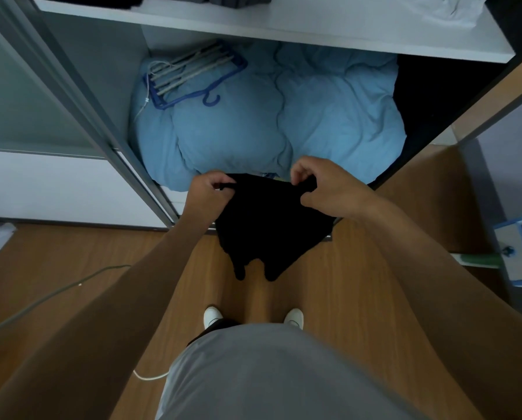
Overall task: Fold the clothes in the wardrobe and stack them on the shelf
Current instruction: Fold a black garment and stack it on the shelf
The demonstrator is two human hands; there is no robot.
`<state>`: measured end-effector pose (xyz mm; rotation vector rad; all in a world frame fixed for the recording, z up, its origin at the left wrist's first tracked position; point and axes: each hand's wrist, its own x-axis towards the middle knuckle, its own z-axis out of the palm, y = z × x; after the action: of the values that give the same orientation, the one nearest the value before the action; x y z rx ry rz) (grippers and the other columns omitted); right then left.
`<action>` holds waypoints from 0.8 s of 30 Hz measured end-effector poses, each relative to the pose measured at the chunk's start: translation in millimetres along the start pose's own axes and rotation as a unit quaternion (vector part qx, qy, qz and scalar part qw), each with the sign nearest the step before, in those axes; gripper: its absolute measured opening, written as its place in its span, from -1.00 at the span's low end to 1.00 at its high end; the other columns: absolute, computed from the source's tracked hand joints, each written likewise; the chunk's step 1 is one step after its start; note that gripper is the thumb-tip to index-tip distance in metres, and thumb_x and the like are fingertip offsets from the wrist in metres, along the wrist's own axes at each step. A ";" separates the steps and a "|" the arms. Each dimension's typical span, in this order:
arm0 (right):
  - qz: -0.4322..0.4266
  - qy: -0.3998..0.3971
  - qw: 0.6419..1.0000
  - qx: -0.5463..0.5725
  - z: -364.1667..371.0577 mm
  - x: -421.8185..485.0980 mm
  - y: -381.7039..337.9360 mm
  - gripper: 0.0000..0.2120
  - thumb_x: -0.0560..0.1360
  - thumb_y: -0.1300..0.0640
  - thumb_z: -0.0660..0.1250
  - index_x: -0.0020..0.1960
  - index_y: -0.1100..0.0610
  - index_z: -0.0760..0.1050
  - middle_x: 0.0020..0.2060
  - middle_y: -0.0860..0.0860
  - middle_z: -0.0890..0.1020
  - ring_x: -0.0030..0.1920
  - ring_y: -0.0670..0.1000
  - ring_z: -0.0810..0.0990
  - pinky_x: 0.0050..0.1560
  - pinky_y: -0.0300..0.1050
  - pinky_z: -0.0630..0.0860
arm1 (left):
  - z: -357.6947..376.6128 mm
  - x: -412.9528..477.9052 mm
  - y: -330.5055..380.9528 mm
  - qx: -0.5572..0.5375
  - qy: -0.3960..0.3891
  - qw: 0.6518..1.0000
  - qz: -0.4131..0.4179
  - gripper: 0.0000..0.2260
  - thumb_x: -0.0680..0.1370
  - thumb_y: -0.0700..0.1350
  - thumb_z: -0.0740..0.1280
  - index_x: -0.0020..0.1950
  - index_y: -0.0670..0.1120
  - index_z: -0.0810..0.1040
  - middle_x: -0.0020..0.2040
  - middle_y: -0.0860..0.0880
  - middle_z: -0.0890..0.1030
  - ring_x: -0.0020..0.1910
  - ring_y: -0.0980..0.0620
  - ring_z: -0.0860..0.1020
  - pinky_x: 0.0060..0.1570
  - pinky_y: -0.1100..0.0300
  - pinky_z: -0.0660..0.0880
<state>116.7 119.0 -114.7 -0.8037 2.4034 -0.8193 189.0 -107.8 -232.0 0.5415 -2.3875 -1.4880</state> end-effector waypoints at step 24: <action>-0.055 -0.050 0.996 -0.040 38.3 15.2 -20.5 -0.78 0.43 -0.14 0.46 0.01 -0.08 0.61 -0.12 -0.13 0.67 -0.09 -0.13 0.62 -0.06 -0.15 0.53 | -13.6 3.3 32.0 -0.001 -0.022 0.999 -0.035 -0.64 0.44 -0.49 0.21 -0.19 -0.08 0.66 -0.28 0.12 0.61 -0.31 0.29 0.55 -0.16 0.41 0.48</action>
<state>136.0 81.0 -131.9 -0.9913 2.3332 -0.7095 186.5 -107.3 -197.1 0.6044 -2.4240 -1.5456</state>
